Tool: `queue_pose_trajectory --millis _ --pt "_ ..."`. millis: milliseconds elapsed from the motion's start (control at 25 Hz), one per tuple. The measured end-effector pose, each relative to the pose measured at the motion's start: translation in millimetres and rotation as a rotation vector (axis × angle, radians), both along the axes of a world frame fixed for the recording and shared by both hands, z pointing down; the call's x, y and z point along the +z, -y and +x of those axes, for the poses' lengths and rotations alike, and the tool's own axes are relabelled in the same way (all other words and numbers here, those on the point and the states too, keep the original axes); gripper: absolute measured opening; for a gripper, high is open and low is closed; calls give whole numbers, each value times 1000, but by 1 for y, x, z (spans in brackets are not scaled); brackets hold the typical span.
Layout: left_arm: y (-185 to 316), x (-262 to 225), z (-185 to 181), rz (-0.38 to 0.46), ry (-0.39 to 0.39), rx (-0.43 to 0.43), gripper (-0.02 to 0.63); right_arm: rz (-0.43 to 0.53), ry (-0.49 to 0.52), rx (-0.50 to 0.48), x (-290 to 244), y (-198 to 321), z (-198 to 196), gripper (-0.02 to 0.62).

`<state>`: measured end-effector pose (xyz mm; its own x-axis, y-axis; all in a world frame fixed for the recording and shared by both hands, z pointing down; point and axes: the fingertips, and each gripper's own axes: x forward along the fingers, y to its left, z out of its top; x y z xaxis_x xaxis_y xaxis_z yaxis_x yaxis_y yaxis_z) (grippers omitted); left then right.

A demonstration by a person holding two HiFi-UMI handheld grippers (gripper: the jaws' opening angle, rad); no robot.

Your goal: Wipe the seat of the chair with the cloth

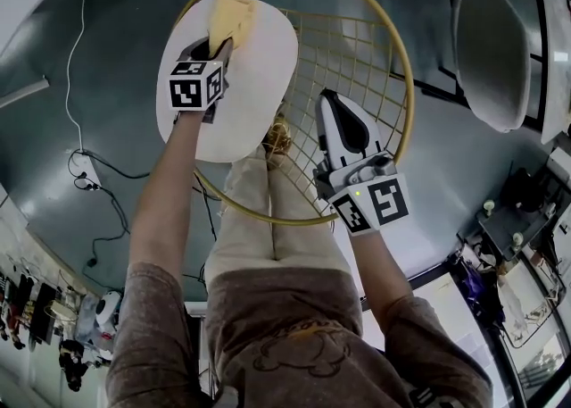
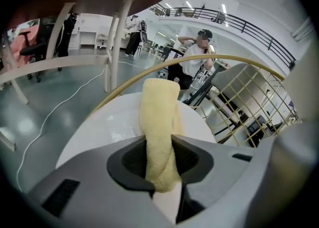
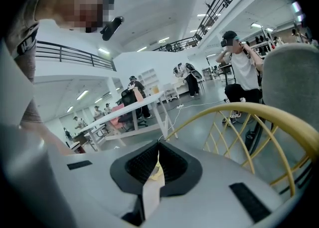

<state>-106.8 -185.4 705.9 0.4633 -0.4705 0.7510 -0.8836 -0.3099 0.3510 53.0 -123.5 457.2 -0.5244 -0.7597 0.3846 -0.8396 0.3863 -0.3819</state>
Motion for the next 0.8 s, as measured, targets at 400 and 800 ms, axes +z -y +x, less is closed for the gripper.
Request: queue_pose_trajectory --millis 400,800 --pt "1 -4 -41 3 11 -84 112 -9 -1 2 6 1 -5 28" --pt "-15 -4 -116 -23 89 -209 112 -12 1 -8 8 -2 -9 28"
